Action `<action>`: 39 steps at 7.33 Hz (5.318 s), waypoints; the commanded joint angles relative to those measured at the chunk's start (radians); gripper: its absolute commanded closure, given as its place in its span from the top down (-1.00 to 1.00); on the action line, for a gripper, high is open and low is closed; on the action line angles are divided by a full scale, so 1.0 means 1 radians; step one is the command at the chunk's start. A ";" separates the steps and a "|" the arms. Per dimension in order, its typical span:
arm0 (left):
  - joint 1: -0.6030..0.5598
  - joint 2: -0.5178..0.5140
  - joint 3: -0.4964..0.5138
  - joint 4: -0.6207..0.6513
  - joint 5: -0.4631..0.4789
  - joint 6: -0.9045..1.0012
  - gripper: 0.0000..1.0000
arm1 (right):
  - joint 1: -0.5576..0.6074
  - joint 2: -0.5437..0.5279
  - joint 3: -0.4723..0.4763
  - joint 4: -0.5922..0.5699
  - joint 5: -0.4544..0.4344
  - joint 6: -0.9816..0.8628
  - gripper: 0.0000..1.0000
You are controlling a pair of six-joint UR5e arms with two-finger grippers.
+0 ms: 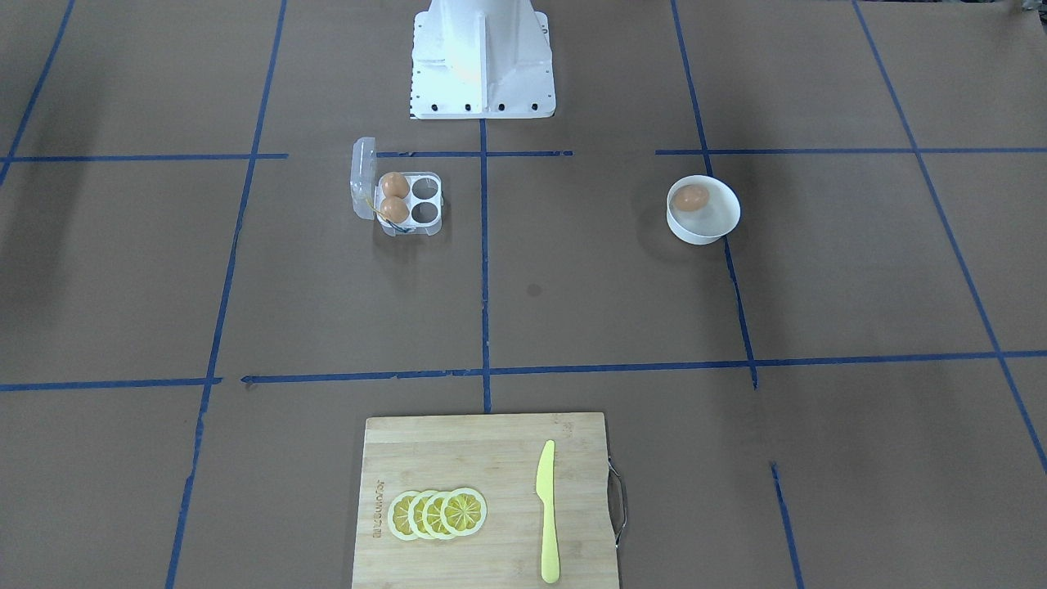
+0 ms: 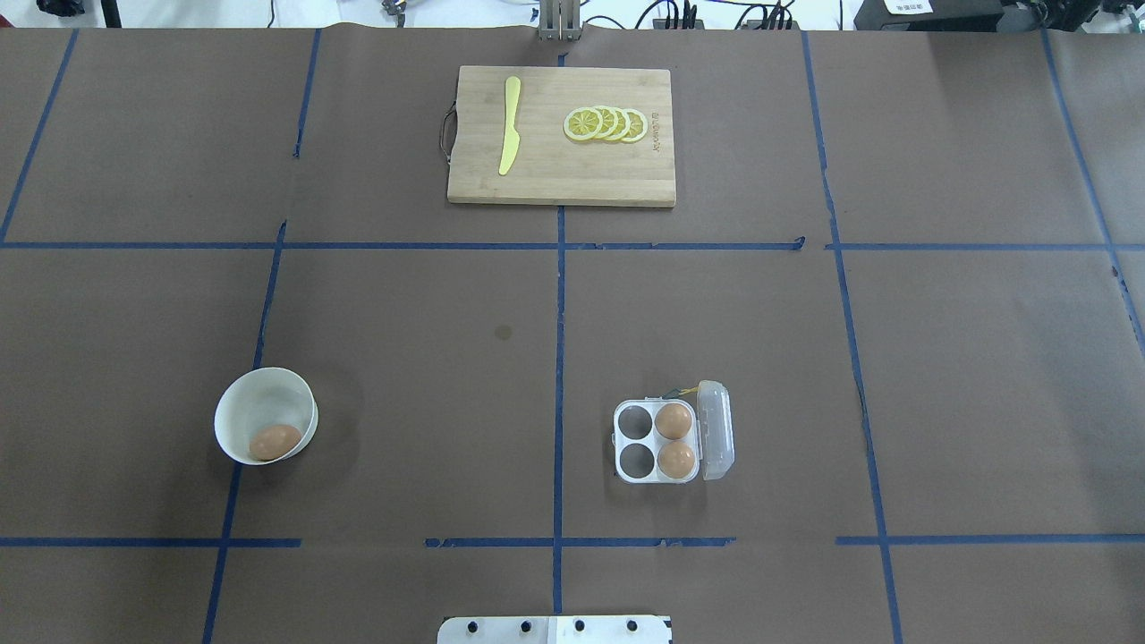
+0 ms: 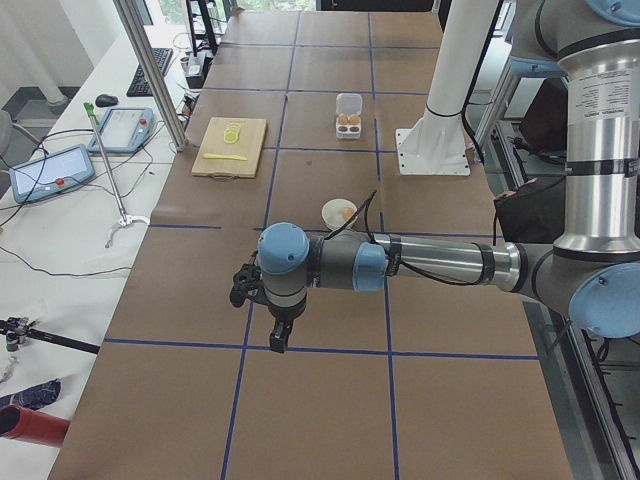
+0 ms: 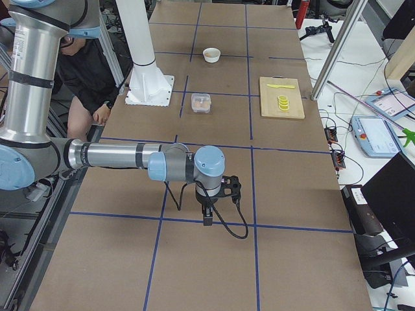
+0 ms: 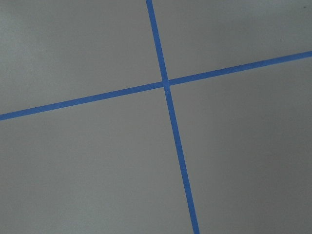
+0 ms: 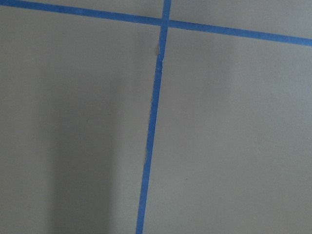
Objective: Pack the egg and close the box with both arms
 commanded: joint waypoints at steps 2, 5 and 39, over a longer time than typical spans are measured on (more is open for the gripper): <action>-0.002 0.009 -0.017 0.002 0.004 0.000 1.00 | 0.000 0.000 0.000 0.000 0.000 -0.002 1.00; 0.001 0.003 -0.017 -0.032 0.000 0.000 1.00 | 0.000 0.000 0.005 0.003 0.004 -0.002 1.00; 1.066 0.002 -0.102 -0.934 0.373 -0.618 0.27 | 0.000 0.035 -0.031 0.189 0.070 0.005 1.00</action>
